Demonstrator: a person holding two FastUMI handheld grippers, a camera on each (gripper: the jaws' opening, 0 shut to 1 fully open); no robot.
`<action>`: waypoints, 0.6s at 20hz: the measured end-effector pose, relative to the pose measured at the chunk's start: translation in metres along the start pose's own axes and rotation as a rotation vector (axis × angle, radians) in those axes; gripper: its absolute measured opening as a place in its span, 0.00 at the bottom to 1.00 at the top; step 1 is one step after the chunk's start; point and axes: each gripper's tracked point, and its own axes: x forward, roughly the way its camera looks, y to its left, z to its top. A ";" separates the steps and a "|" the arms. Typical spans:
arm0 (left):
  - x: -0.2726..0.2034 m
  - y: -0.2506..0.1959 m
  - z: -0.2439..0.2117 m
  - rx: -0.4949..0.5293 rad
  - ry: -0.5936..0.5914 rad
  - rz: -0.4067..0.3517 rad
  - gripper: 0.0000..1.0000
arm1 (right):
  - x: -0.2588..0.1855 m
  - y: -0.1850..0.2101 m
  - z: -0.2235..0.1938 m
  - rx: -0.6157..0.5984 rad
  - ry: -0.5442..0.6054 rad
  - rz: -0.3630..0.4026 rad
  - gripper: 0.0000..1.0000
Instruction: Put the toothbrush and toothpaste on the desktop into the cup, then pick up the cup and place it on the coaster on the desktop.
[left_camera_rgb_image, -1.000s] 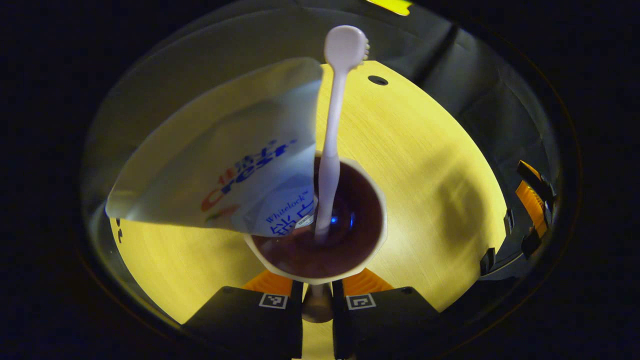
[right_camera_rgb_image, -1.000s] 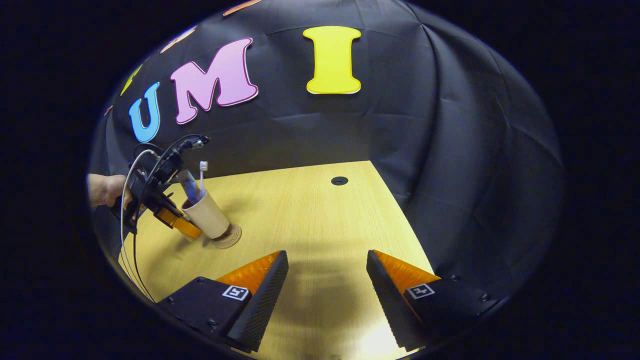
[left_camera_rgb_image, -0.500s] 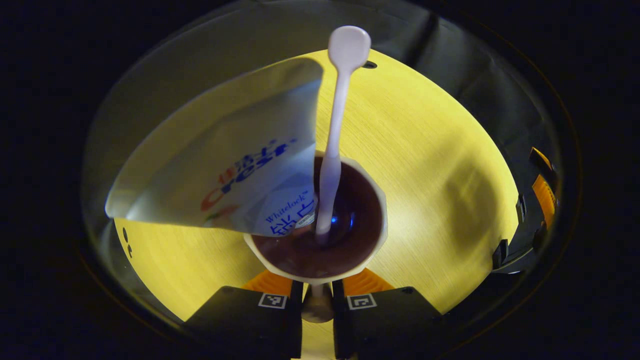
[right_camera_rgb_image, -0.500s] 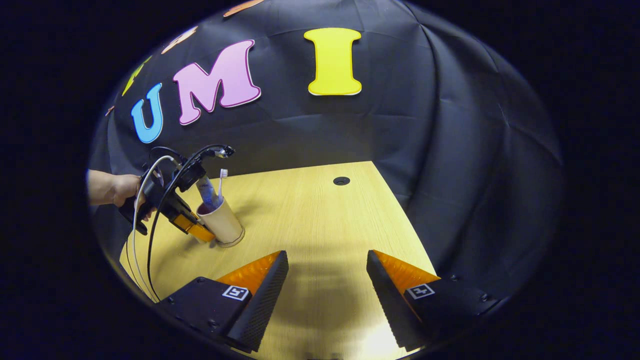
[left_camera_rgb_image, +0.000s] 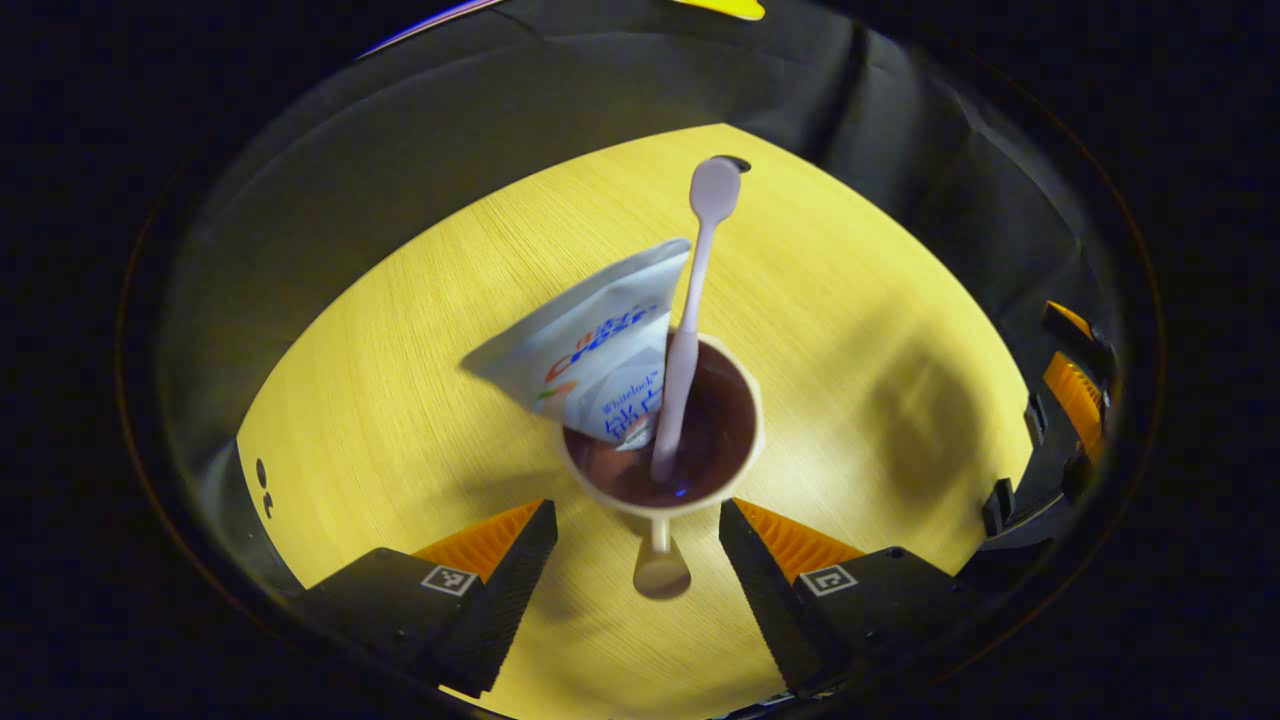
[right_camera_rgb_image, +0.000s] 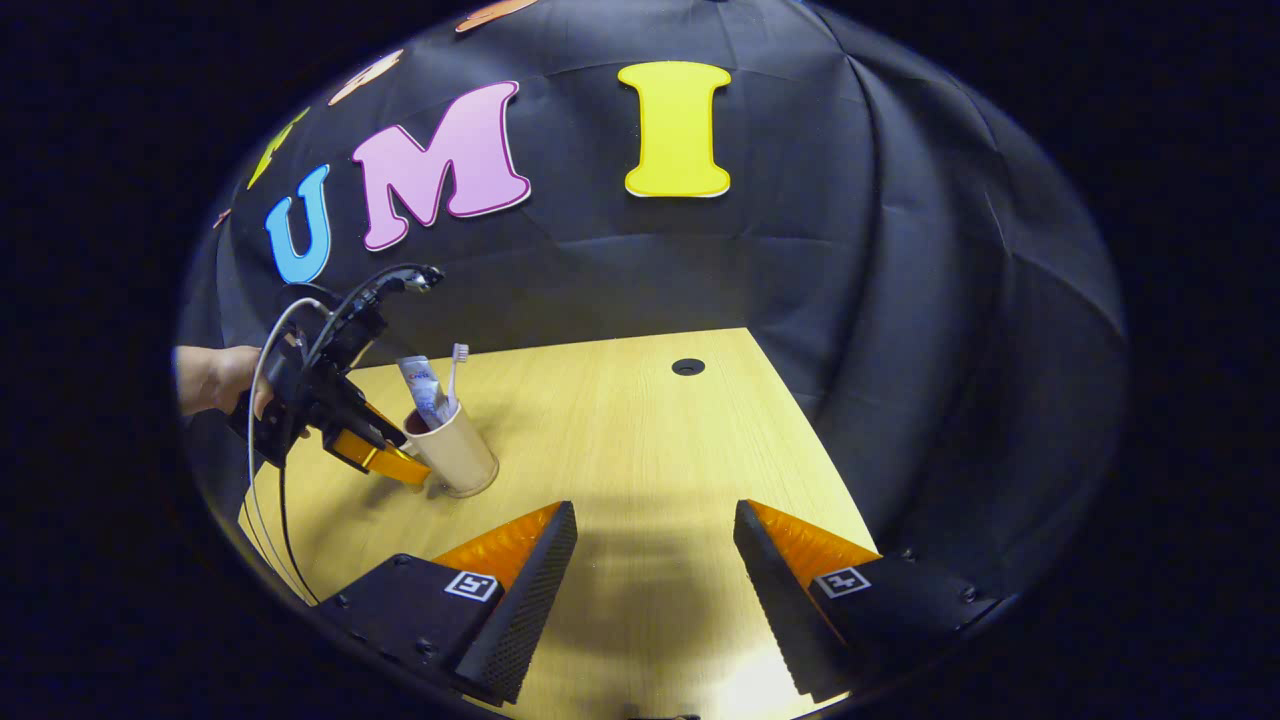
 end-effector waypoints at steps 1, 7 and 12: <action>-0.012 0.000 0.001 -0.027 -0.041 0.000 1.00 | -0.003 0.004 0.002 -0.003 -0.004 0.002 0.97; -0.107 -0.001 -0.019 -0.140 -0.345 0.017 0.99 | -0.025 0.044 0.016 -0.040 -0.024 0.033 0.97; -0.184 0.001 -0.073 -0.332 -0.606 0.018 0.98 | -0.065 0.095 0.028 -0.040 -0.050 0.061 0.97</action>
